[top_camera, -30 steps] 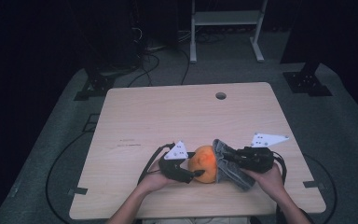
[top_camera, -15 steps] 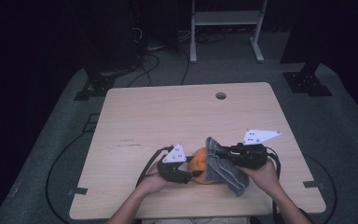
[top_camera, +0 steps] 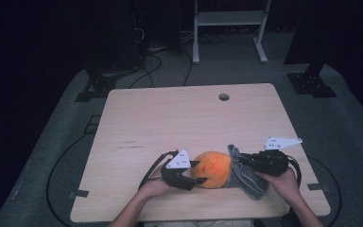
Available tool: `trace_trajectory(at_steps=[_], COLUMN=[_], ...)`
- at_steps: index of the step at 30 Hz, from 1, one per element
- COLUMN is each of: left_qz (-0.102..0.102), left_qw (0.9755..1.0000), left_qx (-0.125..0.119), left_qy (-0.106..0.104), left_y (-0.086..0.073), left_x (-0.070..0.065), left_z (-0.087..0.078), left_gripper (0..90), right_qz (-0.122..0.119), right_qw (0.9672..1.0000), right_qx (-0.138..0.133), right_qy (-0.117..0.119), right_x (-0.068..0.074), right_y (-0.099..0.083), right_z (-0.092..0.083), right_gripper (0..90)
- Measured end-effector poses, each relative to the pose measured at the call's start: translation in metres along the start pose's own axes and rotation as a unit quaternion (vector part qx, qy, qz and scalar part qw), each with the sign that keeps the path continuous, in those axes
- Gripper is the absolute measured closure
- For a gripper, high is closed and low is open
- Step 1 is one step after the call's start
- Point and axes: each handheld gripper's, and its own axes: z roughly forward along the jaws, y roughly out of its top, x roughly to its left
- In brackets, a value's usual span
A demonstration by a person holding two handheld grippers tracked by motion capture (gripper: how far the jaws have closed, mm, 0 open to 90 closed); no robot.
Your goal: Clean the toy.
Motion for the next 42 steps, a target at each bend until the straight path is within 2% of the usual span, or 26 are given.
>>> trace_trajectory(at_steps=[2,4,6,8,11,13,14,16,18,19,20,22,24,27,28,30,31,35,36,38,39,40,41,42], left_qz=[0.004,0.005,0.008,0.008,0.003,-0.003,-0.013,-0.018,-0.031,-0.045,-0.052,-0.041,-0.030,-0.025,-0.021,-0.018,-0.020,-0.040,-0.040,-0.045,-0.043,-0.043,-0.051,-0.062], left_qw=[1.0000,1.0000,0.9999,1.0000,1.0000,1.0000,0.9999,0.9996,0.9987,0.9976,0.9970,0.9975,0.9983,0.9991,0.9993,0.9994,0.9994,0.9988,0.9988,0.9983,0.9985,0.9986,0.9985,0.9980], left_qx=[0.001,0.000,0.002,0.002,0.000,-0.002,-0.008,-0.018,-0.034,-0.047,-0.051,-0.045,-0.032,-0.016,-0.013,-0.010,-0.007,-0.016,-0.020,-0.035,-0.032,-0.020,-0.015,-0.015], left_qy=[-0.004,-0.008,-0.006,0.001,0.003,0.000,0.003,0.010,0.023,0.024,0.025,0.036,0.038,0.029,0.027,0.026,0.028,0.020,0.020,0.012,0.013,0.023,0.017,0.004], left_y=[0.000,0.000,0.000,-0.002,-0.003,-0.004,-0.004,-0.004,0.000,0.005,0.008,0.014,0.017,0.020,0.021,0.022,0.021,0.012,0.011,0.009,0.008,0.007,0.006,0.004], left_x=[0.000,-0.001,-0.002,-0.002,0.001,0.004,0.005,0.005,0.005,0.006,0.007,0.006,0.003,-0.002,-0.004,-0.006,-0.005,0.003,0.003,0.005,0.006,0.009,0.011,0.014], left_z=[0.001,0.003,0.002,0.000,-0.003,-0.004,-0.005,-0.005,-0.008,-0.011,-0.015,-0.019,-0.020,-0.018,-0.018,-0.020,-0.022,-0.025,-0.023,-0.016,-0.012,-0.006,-0.003,0.001], left_gripper=[40.2,40.3,40.4,40.8,41.1,41.2,41.2,41.6,43.8,44.8,45.3,45.4,45.5,45.6,45.7,45.8,45.9,46.0,42.6,30.2,22.9,15.7,8.0,6.3], right_qz=[-0.001,-0.014,-0.030,-0.035,-0.012,0.000,0.003,0.010,0.004,0.002,-0.003,-0.013,-0.032,-0.064,-0.075,-0.097,-0.097,-0.053,-0.034,-0.024,-0.019,-0.016,-0.018,-0.018], right_qw=[0.9997,0.9991,0.9984,0.9985,0.9993,0.9999,0.9999,0.9999,0.9998,0.9995,0.9985,0.9964,0.9936,0.9899,0.9890,0.9898,0.9905,0.9956,0.9966,0.9979,0.9983,0.9985,0.9986,0.9987], right_qx=[-0.018,-0.031,-0.031,-0.021,-0.016,0.001,0.010,0.006,-0.018,-0.028,-0.049,-0.072,-0.084,-0.080,-0.078,-0.060,-0.055,-0.041,-0.036,-0.027,-0.025,-0.026,-0.025,-0.023], right_qy=[0.014,0.026,0.037,0.037,0.032,0.014,0.008,0.011,0.012,0.015,0.026,0.041,0.068,0.098,0.101,0.085,0.080,0.066,0.066,0.055,0.050,0.046,0.042,0.041], right_x=[0.004,0.009,0.013,0.012,0.000,-0.007,-0.010,-0.008,-0.002,0.001,0.006,0.016,0.031,0.053,0.058,0.066,0.064,0.040,0.033,0.026,0.023,0.021,0.020,0.019], right_y=[0.003,0.011,0.022,0.025,0.018,0.008,0.003,-0.004,0.000,0.002,0.008,0.017,0.031,0.047,0.051,0.057,0.057,0.042,0.033,0.023,0.020,0.018,0.016,0.015], right_z=[-0.004,-0.005,0.002,0.011,0.018,0.017,0.016,0.010,-0.001,-0.005,-0.011,-0.017,-0.015,0.001,0.006,0.019,0.024,0.032,0.033,0.031,0.028,0.024,0.020,0.018], right_gripper=[78.7,78.6,78.6,78.6,78.6,78.6,78.6,78.6,78.6,78.6,78.6,78.6,78.6,78.6,78.6,78.6,78.6,78.7,78.7,78.7,78.7,78.6,78.6,78.6])
